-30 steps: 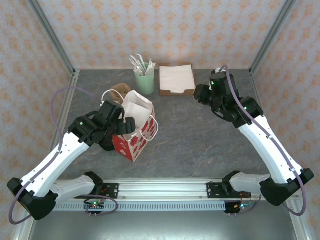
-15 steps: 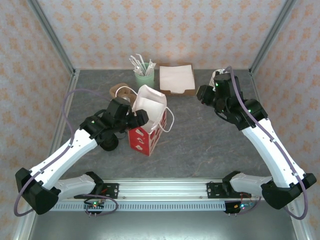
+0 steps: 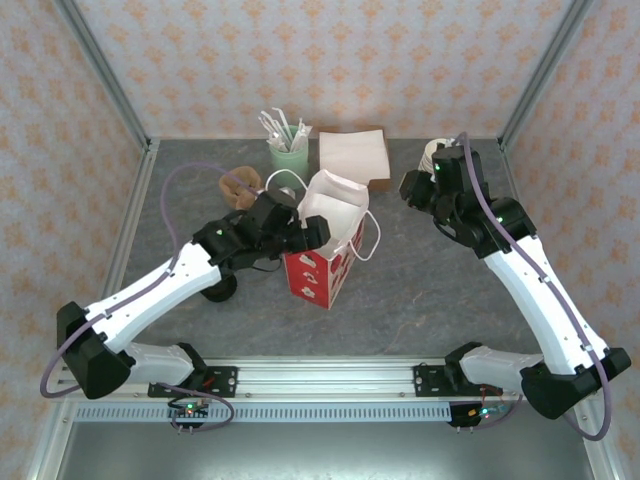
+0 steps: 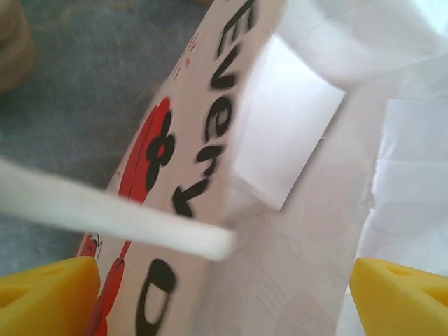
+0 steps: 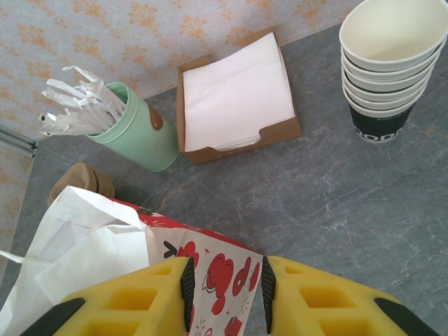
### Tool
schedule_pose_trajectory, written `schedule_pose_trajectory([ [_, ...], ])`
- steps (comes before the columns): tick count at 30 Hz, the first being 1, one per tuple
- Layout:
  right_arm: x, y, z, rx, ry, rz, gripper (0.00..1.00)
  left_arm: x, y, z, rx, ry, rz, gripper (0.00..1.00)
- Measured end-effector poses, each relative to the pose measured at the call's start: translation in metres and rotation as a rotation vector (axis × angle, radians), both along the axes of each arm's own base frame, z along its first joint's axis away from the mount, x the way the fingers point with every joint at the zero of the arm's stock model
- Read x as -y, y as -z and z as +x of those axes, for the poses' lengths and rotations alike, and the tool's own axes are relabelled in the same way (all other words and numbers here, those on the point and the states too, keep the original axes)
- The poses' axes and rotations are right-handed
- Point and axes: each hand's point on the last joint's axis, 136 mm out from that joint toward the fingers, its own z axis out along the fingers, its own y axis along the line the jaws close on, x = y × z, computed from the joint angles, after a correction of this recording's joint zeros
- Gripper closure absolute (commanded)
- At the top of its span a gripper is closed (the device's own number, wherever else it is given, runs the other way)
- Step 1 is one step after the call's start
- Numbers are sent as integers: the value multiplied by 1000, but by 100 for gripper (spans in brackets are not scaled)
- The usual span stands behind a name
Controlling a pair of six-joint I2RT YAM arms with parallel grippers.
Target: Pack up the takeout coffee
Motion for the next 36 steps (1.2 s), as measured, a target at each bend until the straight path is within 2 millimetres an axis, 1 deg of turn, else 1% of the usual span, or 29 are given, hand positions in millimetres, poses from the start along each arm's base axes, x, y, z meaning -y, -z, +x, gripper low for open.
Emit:
schedule_pose_trajectory([
  [3,0,1,0,0,-3,-4,66,-8,-24,1,66,17,43,2],
  [8,3,2,1,-1,2,-15,66,-29,-75,1,208,22,113,0],
  [11,9,5,2,-4,21,-27,65,-41,-105,0,302,29,141,0],
  [14,22,13,1,-12,59,-45,60,-58,-128,2,382,4,180,0],
  [16,34,22,-2,-16,94,-63,57,-79,-140,5,432,-45,218,0],
  [19,58,38,-7,-18,166,-95,47,-125,-151,13,504,-190,285,0],
  [20,67,45,-9,-16,196,-109,41,-145,-151,16,524,-257,321,0],
  [22,85,64,-13,-16,253,-140,33,-178,-143,19,544,-374,389,0],
  [24,102,87,-15,-29,307,-169,22,-210,-123,24,537,-485,467,0],
  [25,110,99,-16,-34,330,-186,18,-223,-111,27,526,-530,496,0],
  [27,126,129,-15,-56,375,-229,13,-254,-75,34,475,-620,566,0],
  [28,131,141,-14,-62,388,-250,11,-265,-56,37,449,-646,599,0],
  [30,143,164,-11,-62,411,-295,6,-287,-12,41,389,-684,665,0],
  [33,158,193,-1,-46,439,-337,0,-309,47,42,300,-702,724,0],
  [36,173,214,14,-17,476,-383,1,-326,89,44,257,-727,725,0],
])
